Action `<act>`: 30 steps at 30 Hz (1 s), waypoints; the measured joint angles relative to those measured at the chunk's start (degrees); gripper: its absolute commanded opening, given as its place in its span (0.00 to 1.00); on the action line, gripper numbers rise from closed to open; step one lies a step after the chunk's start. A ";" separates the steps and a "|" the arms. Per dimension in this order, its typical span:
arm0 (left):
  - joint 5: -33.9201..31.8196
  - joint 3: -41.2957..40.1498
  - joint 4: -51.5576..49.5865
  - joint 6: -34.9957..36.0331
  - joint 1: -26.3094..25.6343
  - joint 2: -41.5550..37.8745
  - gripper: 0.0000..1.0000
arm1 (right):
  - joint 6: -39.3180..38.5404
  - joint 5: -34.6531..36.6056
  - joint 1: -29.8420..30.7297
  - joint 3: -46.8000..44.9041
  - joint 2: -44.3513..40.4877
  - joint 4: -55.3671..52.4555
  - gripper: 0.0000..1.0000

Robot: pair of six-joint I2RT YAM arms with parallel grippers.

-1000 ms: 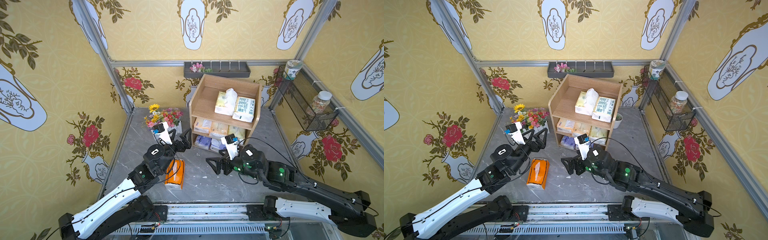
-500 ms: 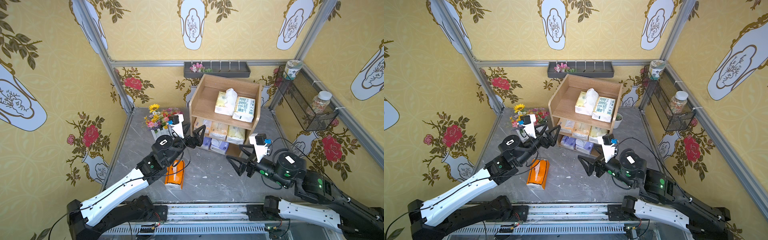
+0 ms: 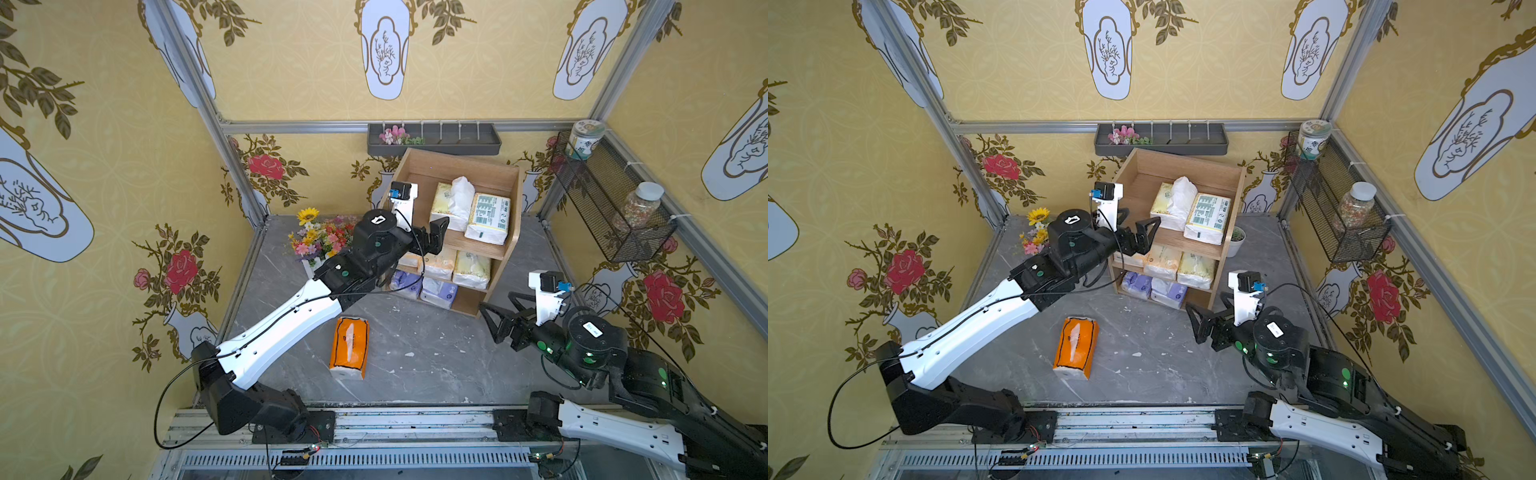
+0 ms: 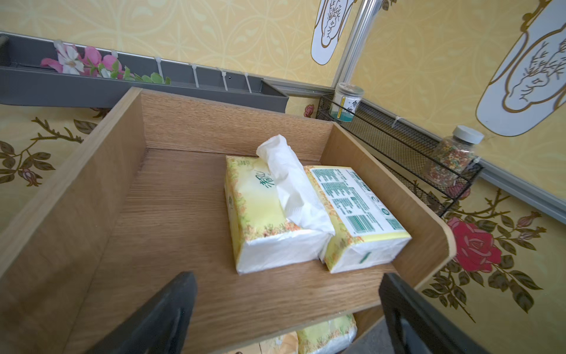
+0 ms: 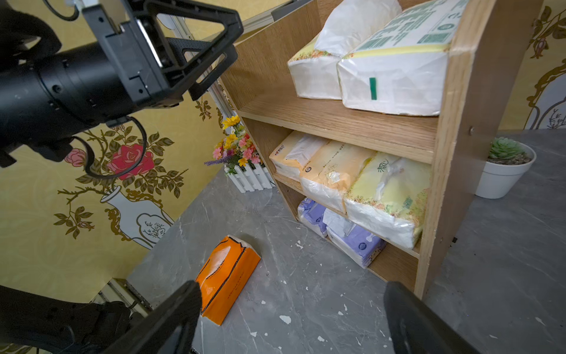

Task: Remove the tissue boxes from the shelf
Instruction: Pick up a box of tissues from the shelf.

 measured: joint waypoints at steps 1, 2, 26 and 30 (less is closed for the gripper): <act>0.46 1.44 -1.09 0.31 0.17 0.96 0.96 | 0.00 0.00 0.00 -0.11 0.00 0.02 0.97; 0.76 3.17 -2.32 0.70 0.52 2.03 0.94 | 0.00 -0.02 0.00 -0.26 0.00 0.02 0.97; 11.13 26.34 -17.29 -2.56 6.95 21.62 0.63 | 0.22 -0.48 -0.02 -2.25 -2.01 0.33 0.97; 12.66 26.36 -17.81 -3.37 6.93 22.23 0.53 | 0.22 -0.48 -0.02 -2.45 -2.34 0.31 0.97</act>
